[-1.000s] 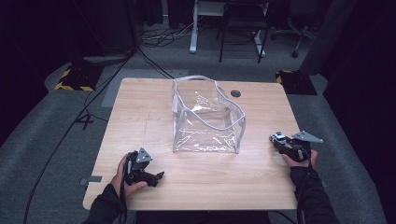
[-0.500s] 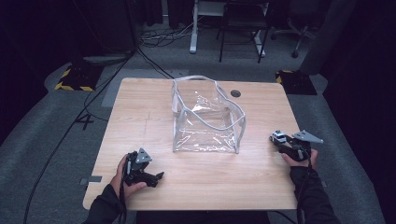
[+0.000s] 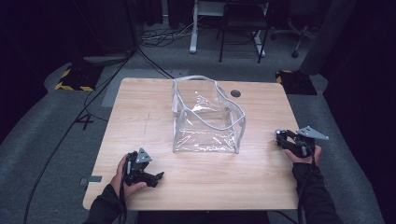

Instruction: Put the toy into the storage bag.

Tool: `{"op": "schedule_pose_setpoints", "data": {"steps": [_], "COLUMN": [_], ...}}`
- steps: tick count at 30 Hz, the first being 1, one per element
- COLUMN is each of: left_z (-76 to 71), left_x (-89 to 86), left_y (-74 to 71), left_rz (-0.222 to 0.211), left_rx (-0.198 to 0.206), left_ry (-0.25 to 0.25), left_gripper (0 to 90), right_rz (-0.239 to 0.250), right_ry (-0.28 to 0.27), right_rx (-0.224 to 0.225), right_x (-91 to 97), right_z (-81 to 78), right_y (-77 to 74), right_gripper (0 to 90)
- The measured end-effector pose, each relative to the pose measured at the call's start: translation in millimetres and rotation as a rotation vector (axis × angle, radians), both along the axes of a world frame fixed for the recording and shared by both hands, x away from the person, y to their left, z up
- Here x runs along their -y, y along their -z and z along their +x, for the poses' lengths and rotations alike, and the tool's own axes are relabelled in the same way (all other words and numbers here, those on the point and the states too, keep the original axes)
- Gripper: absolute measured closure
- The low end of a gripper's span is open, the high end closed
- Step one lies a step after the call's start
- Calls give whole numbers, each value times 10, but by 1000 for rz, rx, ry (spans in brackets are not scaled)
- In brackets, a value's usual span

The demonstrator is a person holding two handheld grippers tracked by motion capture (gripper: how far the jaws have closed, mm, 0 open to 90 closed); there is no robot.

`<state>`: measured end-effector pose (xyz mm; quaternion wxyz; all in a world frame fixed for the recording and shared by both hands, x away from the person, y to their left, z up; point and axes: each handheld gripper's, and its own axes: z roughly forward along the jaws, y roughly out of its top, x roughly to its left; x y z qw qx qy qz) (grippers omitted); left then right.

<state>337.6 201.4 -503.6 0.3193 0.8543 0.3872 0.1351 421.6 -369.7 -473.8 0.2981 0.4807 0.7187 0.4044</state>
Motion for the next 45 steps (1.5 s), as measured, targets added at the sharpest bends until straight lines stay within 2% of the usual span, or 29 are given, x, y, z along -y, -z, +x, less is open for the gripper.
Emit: {"op": "schedule_pose_setpoints", "data": {"steps": [8,12,21,29,31,35,38,39,45], "left_z": [3,3,3,5,6,5,3,3,6], "left_x": [0,-1,0,-2,-1,-2,-1,-1,-2], "left_y": [1,1,1,1,2,0,1,1,1], "left_rz": [0,0,0,1,-1,2,0,0,0], "left_rx": [2,2,3,4,4,5,2,1,5], "left_ry": [2,2,2,4,5,3,2,2,5], "left_gripper": [5,5,5,5,5,5,5,5,5], "right_rz": [5,6,30,15,20,16,13,13,30], "right_ry": [-3,-17,-22,-36,-44,-61,-70,-77,-95], "right_rx": [13,5,32,45,60,83,92,104,112], "right_x": [-4,-21,-22,-35,-54,-95,-115,-140,-176], "right_z": [3,8,-34,19,31,36,41,44,60], "right_y": [-27,-31,-210,-452,-591,-782,-871,-953,-1097], "right_gripper": [480,480,480,480,480,480,480,480,480]}}
